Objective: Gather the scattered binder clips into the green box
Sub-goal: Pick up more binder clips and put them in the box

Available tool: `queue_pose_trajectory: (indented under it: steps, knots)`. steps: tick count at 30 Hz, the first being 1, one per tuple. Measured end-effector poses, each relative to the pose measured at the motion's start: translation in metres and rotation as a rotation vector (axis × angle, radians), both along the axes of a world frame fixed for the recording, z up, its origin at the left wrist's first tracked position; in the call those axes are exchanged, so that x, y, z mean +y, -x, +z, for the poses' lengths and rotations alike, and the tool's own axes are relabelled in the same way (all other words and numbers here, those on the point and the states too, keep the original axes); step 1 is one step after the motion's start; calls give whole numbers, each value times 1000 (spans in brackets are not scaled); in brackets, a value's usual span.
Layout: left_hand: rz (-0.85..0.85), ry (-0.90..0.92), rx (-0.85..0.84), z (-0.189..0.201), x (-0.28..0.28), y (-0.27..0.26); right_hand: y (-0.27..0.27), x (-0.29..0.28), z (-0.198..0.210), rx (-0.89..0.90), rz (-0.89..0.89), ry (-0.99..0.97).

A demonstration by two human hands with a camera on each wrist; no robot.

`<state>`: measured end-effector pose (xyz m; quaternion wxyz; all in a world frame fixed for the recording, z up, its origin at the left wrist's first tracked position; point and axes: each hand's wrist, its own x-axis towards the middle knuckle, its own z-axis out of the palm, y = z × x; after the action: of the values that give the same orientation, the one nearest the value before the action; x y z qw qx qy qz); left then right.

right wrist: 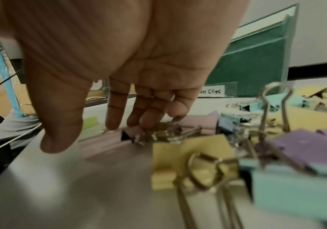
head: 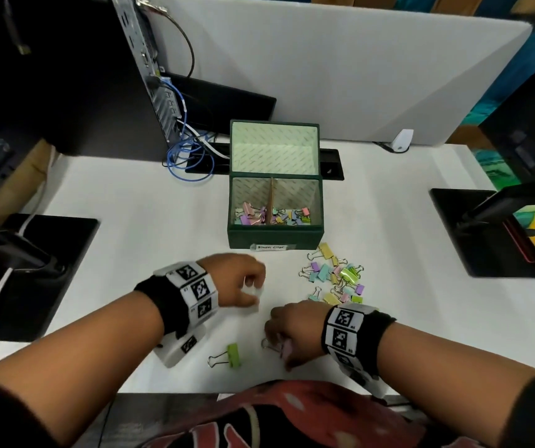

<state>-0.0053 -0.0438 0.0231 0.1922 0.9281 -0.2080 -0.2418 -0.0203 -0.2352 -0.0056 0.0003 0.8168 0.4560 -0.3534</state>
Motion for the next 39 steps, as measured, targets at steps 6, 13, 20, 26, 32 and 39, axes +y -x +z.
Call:
queue_pose_trajectory:
  steps: [6,13,20,26,32,39]
  knots:
    - [-110,-286,227,-22,-4,41,-2,3,-4,-54,-30,-72]
    - [-155,-338,191,-40,-7,53,-25,6,14,15,-232,-177]
    - [65,-137,152,-36,5,42,-73,2,58,56,-748,-502]
    - [390,294,-23,-6,18,5,-105,3,70,-50,-1156,-743]
    - [590,443,-310,26,18,-39,-88,-18,56,-26,-1072,-654]
    - [593,343,-357,36,14,-70,-85,-35,48,-150,-939,-523]
